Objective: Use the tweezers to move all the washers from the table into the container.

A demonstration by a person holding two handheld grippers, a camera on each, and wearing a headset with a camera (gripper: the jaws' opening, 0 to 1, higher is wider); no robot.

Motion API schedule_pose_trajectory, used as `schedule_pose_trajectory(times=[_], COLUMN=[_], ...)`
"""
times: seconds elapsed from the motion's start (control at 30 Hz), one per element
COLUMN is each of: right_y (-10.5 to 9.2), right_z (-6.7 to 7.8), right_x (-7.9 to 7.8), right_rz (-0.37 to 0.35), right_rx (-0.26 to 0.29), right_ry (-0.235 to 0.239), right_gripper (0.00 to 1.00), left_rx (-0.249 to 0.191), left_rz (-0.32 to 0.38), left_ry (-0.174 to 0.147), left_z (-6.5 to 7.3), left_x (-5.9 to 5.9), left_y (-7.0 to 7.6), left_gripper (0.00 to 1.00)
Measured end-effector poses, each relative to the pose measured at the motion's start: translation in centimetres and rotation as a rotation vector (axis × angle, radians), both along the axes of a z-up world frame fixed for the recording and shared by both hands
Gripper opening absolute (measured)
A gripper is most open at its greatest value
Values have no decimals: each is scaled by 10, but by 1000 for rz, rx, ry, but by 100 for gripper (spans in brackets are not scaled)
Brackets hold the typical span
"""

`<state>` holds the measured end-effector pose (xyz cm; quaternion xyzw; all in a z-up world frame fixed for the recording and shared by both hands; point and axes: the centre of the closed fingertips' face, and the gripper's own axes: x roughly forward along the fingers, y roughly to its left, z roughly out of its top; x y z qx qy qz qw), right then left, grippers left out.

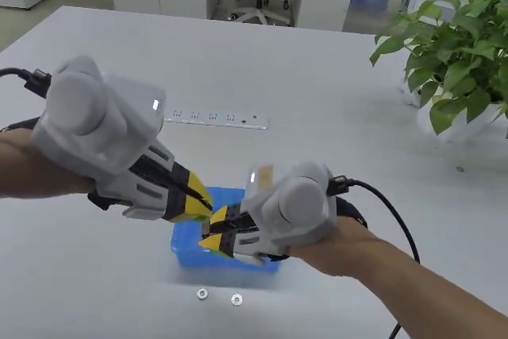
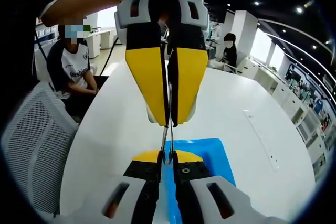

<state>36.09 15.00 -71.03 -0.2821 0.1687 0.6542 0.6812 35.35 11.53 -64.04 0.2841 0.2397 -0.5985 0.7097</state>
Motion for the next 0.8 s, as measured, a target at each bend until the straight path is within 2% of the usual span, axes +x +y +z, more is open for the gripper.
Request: schedule_pose_trajectory(times=[0.37, 0.53, 0.8], right_y=[5, 7, 11], right_z=[-14, -25, -45], right_x=[18, 26, 32], right_rz=[-3, -6, -1], right_rx=[-7, -14, -33], right_ry=[16, 35, 71], right_gripper=[10, 10, 10], left_rx=[10, 18, 35], left_rz=[10, 12, 13], left_ry=[9, 24, 57], left_z=[-14, -25, -44], left_x=[19, 28, 37], left_y=[5, 8, 11], left_gripper=[6, 6, 6])
